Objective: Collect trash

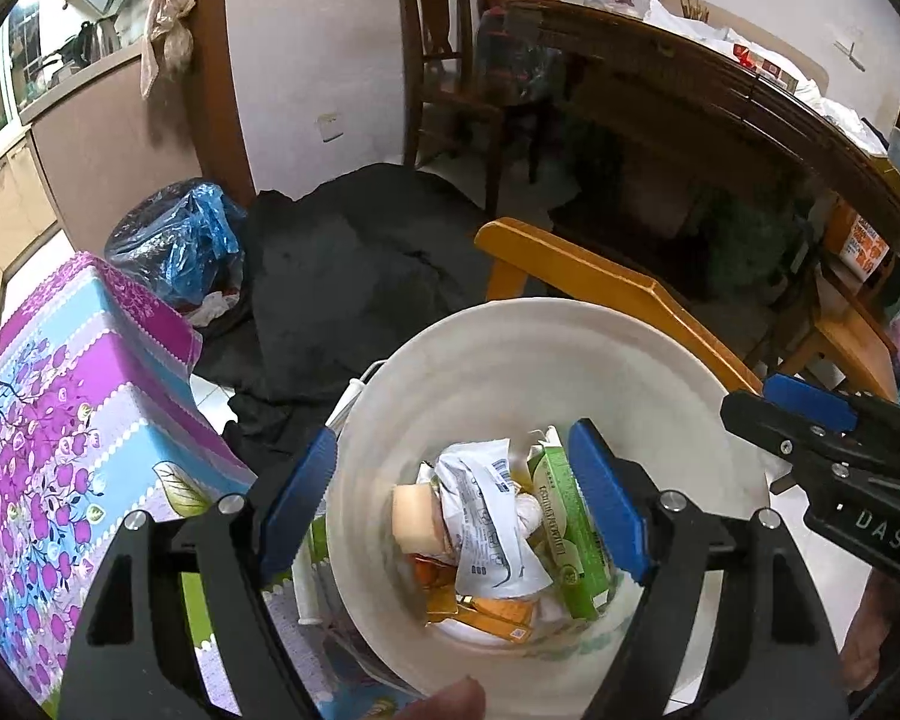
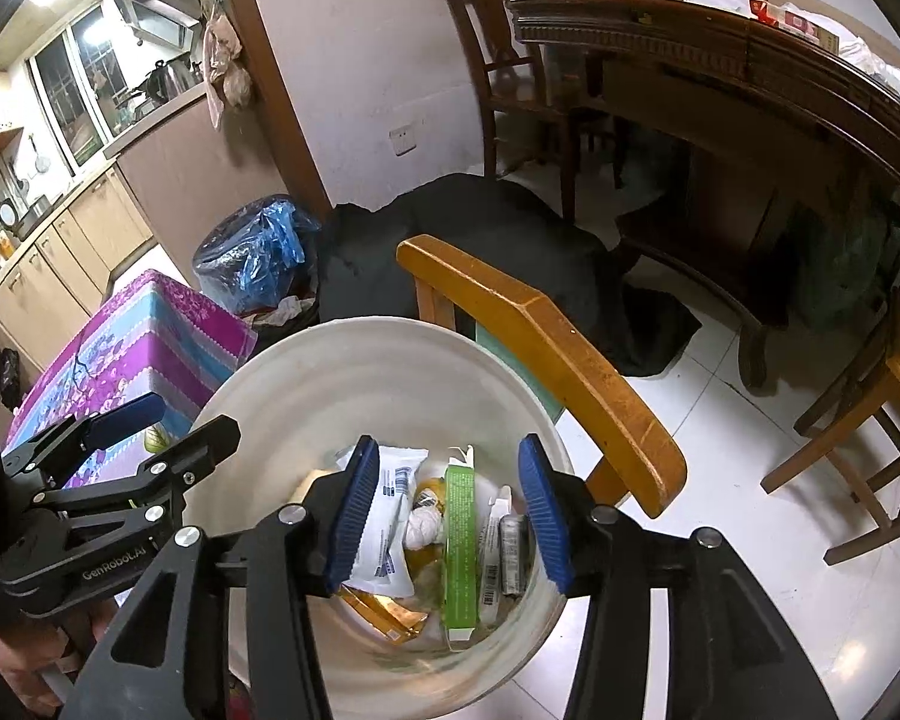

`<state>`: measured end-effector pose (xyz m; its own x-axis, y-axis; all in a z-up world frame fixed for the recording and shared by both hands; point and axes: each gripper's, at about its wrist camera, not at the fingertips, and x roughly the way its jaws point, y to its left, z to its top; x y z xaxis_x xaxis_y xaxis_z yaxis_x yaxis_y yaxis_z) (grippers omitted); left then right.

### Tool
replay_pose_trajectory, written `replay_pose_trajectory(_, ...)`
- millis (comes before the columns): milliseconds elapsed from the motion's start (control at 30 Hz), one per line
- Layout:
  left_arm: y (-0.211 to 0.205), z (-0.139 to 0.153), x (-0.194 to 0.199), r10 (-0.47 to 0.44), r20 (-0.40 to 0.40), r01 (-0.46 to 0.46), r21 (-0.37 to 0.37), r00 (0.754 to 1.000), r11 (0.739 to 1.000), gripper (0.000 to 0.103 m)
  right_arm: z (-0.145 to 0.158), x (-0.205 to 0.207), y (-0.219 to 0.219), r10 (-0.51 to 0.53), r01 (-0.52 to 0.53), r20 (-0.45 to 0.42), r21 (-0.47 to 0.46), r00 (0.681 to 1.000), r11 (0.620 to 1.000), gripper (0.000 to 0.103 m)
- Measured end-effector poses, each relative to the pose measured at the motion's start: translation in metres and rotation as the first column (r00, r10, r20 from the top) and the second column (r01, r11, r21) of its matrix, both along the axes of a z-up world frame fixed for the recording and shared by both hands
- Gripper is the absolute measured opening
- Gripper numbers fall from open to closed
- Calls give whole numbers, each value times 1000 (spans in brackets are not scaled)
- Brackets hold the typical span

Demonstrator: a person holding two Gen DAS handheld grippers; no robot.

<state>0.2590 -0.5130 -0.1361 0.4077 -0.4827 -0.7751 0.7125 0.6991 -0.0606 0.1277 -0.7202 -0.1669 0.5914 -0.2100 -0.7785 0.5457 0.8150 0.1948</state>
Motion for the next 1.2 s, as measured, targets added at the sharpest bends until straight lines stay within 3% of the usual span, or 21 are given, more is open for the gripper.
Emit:
replay_pose_trajectory(267,9,6,-5,8,18,-8,-6,1000,1000,76,6,-8,3,2,-2,19,-6,1000,1000,49)
replay_pose_trajectory(367,21,14,-9,6,35,-5,-23,999,1000,76,18,-18,14,9,-7,66,-24,998,1000,50)
replay_pose_trajectory(467,43,28,-16,6,66,-3,-53,998,999,77,37,-36,33,18,-8,140,-73,990,997,72)
replay_pose_trajectory(567,73,45,-27,42,135,-29,-101,990,995,97,64,-64,64,30,9,237,-159,971,987,86)
replay_pose_trajectory(633,98,56,-33,78,155,-56,-139,985,989,97,78,-79,82,41,18,280,-205,959,978,97)
replay_pose_trajectory(867,172,76,-63,177,218,-134,-201,960,970,97,104,-130,153,60,65,400,-293,915,954,98)
replay_pose_trajectory(1000,211,81,-86,215,266,-150,-244,940,958,97,101,-158,201,50,108,404,-361,914,926,98)
replay_pose_trajectory(1200,257,91,-121,245,317,-139,-322,916,937,97,92,-201,260,57,121,435,-371,899,921,98)
